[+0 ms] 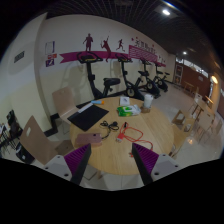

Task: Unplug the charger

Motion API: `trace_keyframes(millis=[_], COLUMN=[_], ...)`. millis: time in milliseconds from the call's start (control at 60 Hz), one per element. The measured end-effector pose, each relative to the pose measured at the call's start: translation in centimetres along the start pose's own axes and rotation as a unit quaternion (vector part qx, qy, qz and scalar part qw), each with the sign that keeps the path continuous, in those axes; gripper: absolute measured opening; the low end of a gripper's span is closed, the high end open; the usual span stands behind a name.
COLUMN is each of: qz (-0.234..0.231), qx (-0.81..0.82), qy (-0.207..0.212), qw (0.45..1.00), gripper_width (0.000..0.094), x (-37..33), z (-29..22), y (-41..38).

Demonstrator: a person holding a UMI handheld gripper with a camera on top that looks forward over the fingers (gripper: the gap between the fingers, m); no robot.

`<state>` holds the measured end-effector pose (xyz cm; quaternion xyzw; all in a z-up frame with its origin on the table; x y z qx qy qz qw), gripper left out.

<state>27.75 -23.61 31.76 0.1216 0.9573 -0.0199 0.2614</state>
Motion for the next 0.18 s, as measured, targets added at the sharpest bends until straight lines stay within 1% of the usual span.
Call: trace_keyframes(millis=[183], qz=[-0.001], qx=[-0.020], qy=[0.000], qw=[1.000], gripper_width=[0.0858], x=[0.66], z=[0.30], y=[-0.22])
Point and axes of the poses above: the point between the fingertips, and its own axes, seen from behind it with the camera up: y to the right, z down, x forward, the way the camera looks, the point moved 8 cm from there along -x, backward, against the way the camera looks, and after that the axes turned 4 degrees about y, right-handed, at the moved point
